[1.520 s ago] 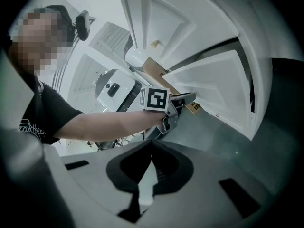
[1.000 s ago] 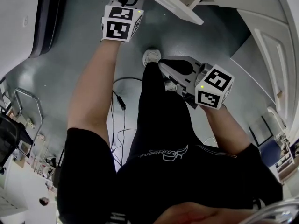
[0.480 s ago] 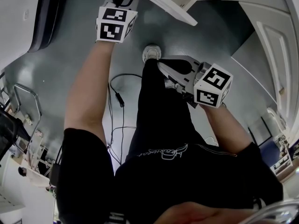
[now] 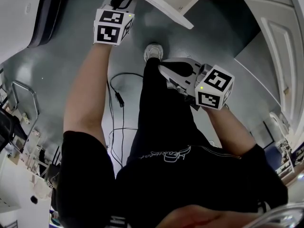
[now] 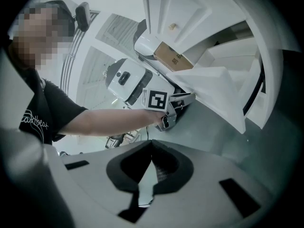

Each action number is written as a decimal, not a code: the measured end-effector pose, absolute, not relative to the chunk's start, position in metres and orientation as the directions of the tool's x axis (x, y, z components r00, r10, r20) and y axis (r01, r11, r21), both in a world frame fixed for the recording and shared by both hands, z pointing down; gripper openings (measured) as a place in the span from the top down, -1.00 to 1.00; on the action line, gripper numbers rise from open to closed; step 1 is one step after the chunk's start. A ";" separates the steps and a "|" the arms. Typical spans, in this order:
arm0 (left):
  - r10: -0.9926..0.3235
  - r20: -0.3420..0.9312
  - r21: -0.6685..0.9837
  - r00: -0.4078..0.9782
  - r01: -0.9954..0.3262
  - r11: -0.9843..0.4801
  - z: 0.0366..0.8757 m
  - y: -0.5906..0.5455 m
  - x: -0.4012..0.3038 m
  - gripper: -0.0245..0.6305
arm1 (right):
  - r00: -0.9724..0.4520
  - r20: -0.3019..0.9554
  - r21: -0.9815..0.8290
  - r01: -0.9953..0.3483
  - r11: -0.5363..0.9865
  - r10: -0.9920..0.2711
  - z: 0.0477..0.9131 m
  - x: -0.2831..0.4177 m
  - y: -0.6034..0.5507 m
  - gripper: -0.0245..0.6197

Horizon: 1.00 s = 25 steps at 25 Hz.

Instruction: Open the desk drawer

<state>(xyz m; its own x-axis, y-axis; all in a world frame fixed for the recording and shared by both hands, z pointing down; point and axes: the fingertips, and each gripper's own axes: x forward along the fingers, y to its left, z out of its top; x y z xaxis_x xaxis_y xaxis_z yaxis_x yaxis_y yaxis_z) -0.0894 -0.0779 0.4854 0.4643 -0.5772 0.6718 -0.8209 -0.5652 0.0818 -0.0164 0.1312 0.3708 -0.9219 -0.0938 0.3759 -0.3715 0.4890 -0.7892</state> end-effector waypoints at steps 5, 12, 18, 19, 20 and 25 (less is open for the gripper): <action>-0.575 0.683 0.068 0.451 -0.823 -0.564 0.486 -0.067 -0.098 0.68 | -0.925 0.374 -0.789 -0.358 0.499 -0.072 0.370 -0.018 0.140 0.90; -0.575 0.692 0.068 0.435 -0.833 -0.548 0.487 -0.051 -0.111 0.68 | -0.923 0.380 -0.783 -0.354 0.512 -0.056 0.369 -0.021 0.149 0.90; -0.574 0.702 0.062 0.422 -0.839 -0.541 0.488 -0.038 -0.120 0.68 | -0.925 0.379 -0.785 -0.340 0.517 -0.033 0.369 -0.026 0.160 0.90; -0.574 0.703 0.059 0.419 -0.839 -0.541 0.488 -0.036 -0.122 0.68 | -0.925 0.380 -0.785 -0.340 0.518 -0.031 0.369 -0.026 0.162 0.90; -0.574 0.705 0.057 0.417 -0.840 -0.540 0.488 -0.034 -0.124 0.68 | -0.924 0.381 -0.784 -0.340 0.519 -0.029 0.369 -0.026 0.163 0.90; -0.567 0.713 0.057 0.413 -0.840 -0.540 0.488 -0.021 -0.133 0.68 | -0.921 0.388 -0.777 -0.341 0.529 -0.025 0.366 -0.029 0.164 0.90</action>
